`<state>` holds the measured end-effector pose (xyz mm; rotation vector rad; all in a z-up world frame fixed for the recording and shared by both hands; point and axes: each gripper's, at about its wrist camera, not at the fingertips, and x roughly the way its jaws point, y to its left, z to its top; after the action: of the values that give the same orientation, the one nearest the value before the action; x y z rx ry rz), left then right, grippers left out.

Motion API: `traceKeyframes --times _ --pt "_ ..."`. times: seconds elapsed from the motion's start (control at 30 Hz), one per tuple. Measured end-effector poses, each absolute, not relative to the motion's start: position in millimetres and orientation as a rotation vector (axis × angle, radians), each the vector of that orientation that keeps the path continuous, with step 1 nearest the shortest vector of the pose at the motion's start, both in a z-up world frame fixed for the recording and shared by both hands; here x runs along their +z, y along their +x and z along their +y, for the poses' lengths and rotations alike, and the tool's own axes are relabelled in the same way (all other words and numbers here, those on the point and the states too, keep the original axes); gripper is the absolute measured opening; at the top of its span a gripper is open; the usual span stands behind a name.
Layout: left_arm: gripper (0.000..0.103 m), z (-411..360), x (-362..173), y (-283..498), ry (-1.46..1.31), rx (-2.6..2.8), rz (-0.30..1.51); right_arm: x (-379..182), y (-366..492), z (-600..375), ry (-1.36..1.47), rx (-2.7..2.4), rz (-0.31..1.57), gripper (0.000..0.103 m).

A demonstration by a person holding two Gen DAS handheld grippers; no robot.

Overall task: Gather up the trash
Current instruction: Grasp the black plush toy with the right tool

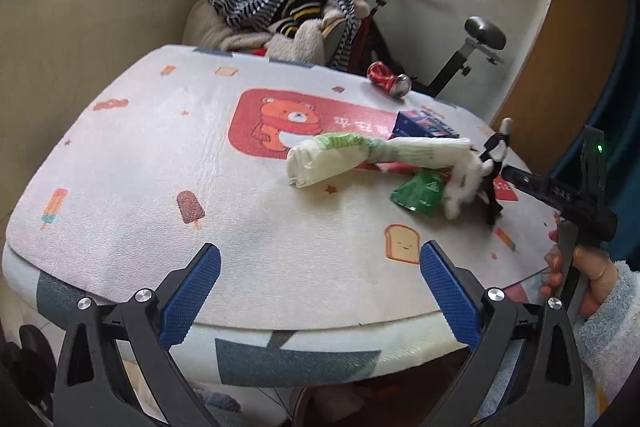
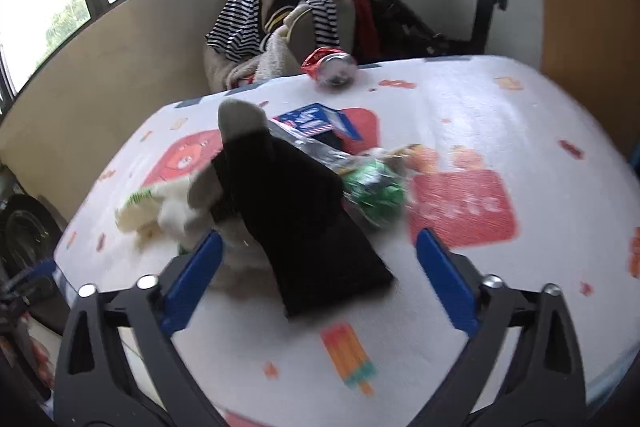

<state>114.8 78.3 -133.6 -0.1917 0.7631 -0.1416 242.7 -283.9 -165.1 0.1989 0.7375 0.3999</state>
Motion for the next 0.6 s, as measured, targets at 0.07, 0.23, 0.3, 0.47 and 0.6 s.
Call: traceKeyframes --times 0.07,0.23,0.3,0.47,0.6 --pt "0.097 77.8 -137.2 120.5 -0.196 -0.152 0.776 -169.0 251.0 -279.1 0.197 0.410 0.753 0.074" --pt "0.096 72.8 -140.8 125.6 -0.215 -0.190 0.798 -169.5 255.7 -263.9 0.144 0.431 0.797 0.028" --pt "0.087 73.0 -140.1 127.7 -0.228 -0.187 0.802 -158.5 246.8 -268.3 0.132 0.411 0.766 0.013" --pt "0.073 77.3 -140.4 135.2 -0.228 -0.148 0.818 -122.1 208.1 -299.4 0.215 0.367 0.590 0.012" --pt "0.068 83.8 -139.5 144.5 -0.283 -0.139 0.829 -106.5 181.5 -318.5 0.229 0.313 0.503 0.012"
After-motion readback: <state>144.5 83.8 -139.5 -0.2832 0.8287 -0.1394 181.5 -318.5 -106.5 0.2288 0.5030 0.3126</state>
